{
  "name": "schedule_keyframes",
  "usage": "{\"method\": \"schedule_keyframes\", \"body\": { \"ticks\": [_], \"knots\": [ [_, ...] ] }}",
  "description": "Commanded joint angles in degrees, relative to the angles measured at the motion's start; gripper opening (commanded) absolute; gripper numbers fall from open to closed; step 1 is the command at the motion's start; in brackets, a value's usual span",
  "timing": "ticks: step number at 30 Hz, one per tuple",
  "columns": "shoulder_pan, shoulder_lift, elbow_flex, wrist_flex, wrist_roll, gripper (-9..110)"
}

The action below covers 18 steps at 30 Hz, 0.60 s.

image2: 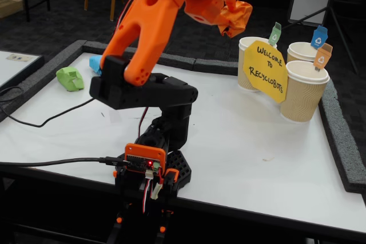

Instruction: Sort rubbish by color.

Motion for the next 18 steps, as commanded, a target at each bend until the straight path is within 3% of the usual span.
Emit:
{"method": "schedule_keyframes", "body": {
  "ticks": [1,18],
  "knots": [
    [1.4,1.1,-7.6,0.2,0.3,0],
    [3.0,1.6,-14.4,3.6,0.3,0]
  ]
}}
